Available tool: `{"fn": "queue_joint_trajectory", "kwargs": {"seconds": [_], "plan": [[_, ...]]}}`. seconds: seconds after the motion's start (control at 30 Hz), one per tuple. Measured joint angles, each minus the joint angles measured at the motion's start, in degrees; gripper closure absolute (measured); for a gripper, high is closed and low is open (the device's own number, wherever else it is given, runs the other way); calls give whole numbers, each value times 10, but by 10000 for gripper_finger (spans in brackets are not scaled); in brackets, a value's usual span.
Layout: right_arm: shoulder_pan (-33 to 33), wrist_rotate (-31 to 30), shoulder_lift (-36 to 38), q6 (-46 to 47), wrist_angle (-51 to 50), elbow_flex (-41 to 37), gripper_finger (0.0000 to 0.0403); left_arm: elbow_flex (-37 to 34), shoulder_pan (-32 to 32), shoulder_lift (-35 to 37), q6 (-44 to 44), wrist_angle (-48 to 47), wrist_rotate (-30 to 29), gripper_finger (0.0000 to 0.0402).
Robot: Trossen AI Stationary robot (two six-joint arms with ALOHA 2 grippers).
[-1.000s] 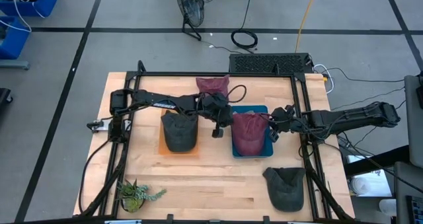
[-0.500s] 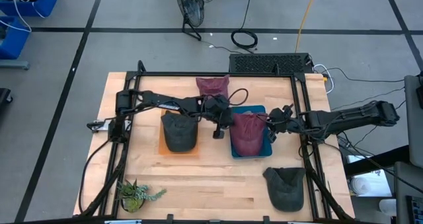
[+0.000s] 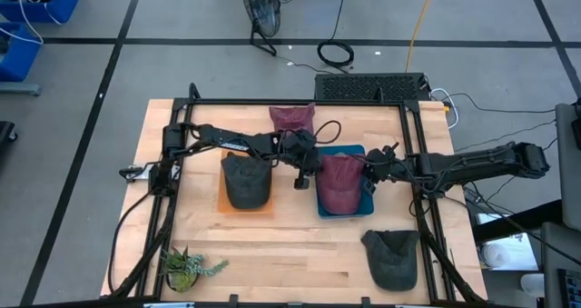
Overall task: Pick & Place hat
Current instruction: Put the right red cap into the blue bin
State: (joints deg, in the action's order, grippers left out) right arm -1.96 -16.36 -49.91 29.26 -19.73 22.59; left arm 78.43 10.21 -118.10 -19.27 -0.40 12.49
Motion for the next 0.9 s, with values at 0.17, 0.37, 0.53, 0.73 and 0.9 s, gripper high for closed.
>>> {"fn": "queue_joint_trajectory", "kwargs": {"seconds": [0.17, 0.37, 0.53, 0.73, 0.9], "plan": [[-3, 1, 0, 4, -6, 0, 344, 0, 1, 0, -7, -5, -20, 385], [-3, 1, 0, 21, -25, 0, 344, 1, 3, -7, -16, -2, -27, 397], [-3, 1, 0, 17, -26, 0, 344, 0, 3, 1, -16, 2, -44, 380], [-3, 0, 1, 14, -43, 0, 344, -1, 4, 41, -12, -13, -93, 356], [-3, 1, 3, 15, -63, -1, 344, -1, 4, 65, 10, -35, -94, 349]]}}
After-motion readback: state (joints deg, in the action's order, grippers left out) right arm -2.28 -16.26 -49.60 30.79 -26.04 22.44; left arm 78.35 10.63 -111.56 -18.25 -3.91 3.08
